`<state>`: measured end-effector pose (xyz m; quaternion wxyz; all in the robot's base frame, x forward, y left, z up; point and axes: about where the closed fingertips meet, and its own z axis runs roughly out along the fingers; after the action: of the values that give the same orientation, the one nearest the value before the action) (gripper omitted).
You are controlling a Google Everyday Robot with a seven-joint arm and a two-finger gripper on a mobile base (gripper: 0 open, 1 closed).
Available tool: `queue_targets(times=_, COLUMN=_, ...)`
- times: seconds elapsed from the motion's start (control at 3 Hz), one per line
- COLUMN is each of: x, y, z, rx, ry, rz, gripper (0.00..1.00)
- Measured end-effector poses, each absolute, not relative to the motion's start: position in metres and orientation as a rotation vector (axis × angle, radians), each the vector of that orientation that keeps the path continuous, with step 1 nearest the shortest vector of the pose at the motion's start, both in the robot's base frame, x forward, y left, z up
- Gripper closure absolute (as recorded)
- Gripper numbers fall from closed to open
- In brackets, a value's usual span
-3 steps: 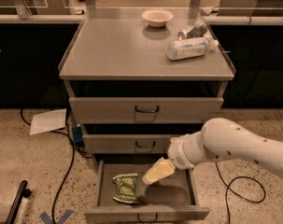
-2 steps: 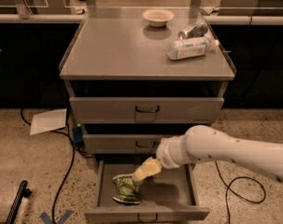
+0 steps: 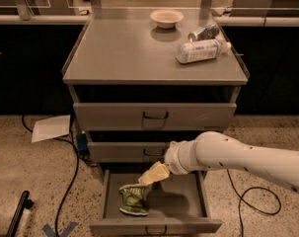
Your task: Pick green jalapeno chip bag from bottom drawer and place on counter
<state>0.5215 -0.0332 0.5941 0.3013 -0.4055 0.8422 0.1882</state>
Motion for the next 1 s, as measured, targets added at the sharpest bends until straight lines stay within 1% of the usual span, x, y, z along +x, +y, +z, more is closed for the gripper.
queue_targets(times=0.33, x=0.516, y=-0.035, z=0.583, rx=-1.032, ry=2.243, rz=0.476, gripper=0.00)
queue_targets(times=0.67, x=0.491, y=-0.036, z=0.504, rx=-0.941, ry=2.363, rz=0.499, gripper=0.00)
queue_targets(times=1.0, x=0.491, y=-0.017, z=0.426, rx=-0.860, ry=2.414, rz=0.549, gripper=0.00)
